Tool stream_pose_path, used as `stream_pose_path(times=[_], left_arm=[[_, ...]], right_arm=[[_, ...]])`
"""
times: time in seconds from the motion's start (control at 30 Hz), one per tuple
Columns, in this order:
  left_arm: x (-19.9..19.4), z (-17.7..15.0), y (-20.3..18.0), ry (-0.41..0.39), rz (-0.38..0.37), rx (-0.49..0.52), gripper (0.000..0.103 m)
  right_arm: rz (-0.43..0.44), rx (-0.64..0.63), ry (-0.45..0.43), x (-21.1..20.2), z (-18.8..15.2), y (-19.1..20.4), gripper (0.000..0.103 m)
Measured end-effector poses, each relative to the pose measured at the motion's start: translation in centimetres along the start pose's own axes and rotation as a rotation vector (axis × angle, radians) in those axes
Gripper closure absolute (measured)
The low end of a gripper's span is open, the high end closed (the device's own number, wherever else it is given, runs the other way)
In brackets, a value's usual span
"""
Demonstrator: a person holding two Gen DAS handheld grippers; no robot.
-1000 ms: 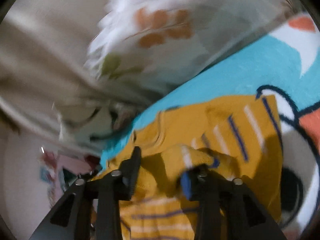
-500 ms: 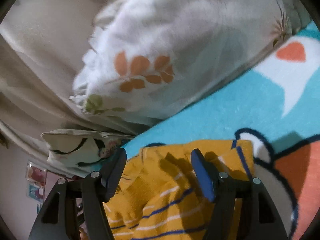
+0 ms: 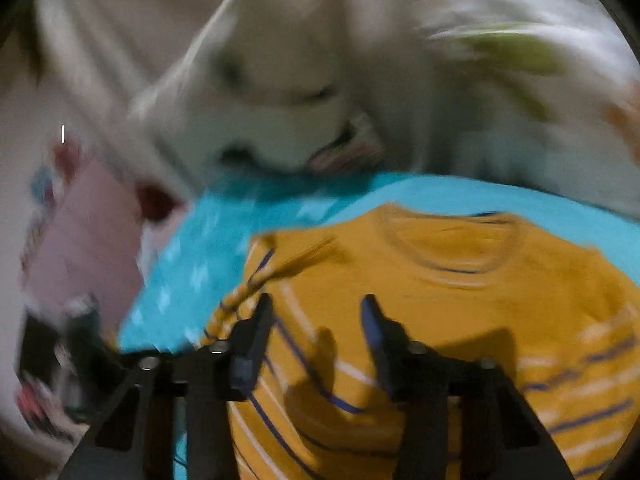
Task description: Fold small clothes
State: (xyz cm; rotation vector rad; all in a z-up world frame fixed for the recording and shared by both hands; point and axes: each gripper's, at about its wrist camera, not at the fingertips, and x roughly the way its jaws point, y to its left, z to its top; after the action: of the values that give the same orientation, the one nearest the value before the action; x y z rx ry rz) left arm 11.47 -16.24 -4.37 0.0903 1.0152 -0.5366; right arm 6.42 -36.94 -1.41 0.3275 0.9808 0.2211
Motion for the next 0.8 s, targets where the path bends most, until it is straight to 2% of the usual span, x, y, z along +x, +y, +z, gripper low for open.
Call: stream_pose_path(times=[0.07, 0.17, 0.27, 0.37, 0.4, 0.43, 0.5, 0.57, 0.63, 0.73, 0.8], left_arm=[[0.3, -0.3, 0.1, 0.004, -0.008, -0.007, 0.095], [0.8, -0.9, 0.3, 0.003, -0.011, -0.017, 0.095], [0.7, -1.2, 0.6, -0.014, -0.026, -0.038, 0.095], [0.1, -1.1, 1.2, -0.041, -0.036, -0.073, 0.087], [-0.1, -1.1, 1.3, -0.051, -0.037, -0.084, 0.08], [-0.6, -1.1, 1.4, -0.063, -0.029, -0.093, 0.075], [-1.7, -1.3, 1.3, -0.087, -0.023, -0.097, 0.07], [-3.0, -1.6, 1.3, -0.116, -0.01, -0.098, 0.062], [-4.6, -2.2, 1.3, -0.155, 0.011, -0.095, 0.049], [-6.9, -3.4, 1.5, -0.203, 0.027, -0.091, 0.04], [-8.0, -4.4, 1.7, -0.217, 0.017, -0.098, 0.034]], right_arm=[[-0.048, -0.08, 0.07, 3.6, 0.2, 2.2, 0.074], [-0.143, -0.17, 0.117, 7.9, 1.1, 4.3, 0.074], [-0.193, -0.181, 0.135, 11.0, 2.7, 4.9, 0.074], [-0.236, -0.214, 0.123, 12.3, 3.4, 5.2, 0.073], [-0.238, -0.211, 0.128, 12.1, 3.5, 5.2, 0.073], [-0.234, -0.199, 0.132, 11.7, 3.7, 5.0, 0.073], [-0.201, -0.175, 0.069, 8.6, 3.9, 4.7, 0.073], [-0.169, -0.13, 0.001, 4.4, 3.9, 3.5, 0.065], [-0.169, -0.094, -0.044, -0.2, 3.3, 1.6, 0.061], [-0.263, -0.064, -0.077, -6.3, 1.5, -2.2, 0.052], [-0.344, -0.028, -0.088, -9.7, -0.4, -5.5, 0.051]])
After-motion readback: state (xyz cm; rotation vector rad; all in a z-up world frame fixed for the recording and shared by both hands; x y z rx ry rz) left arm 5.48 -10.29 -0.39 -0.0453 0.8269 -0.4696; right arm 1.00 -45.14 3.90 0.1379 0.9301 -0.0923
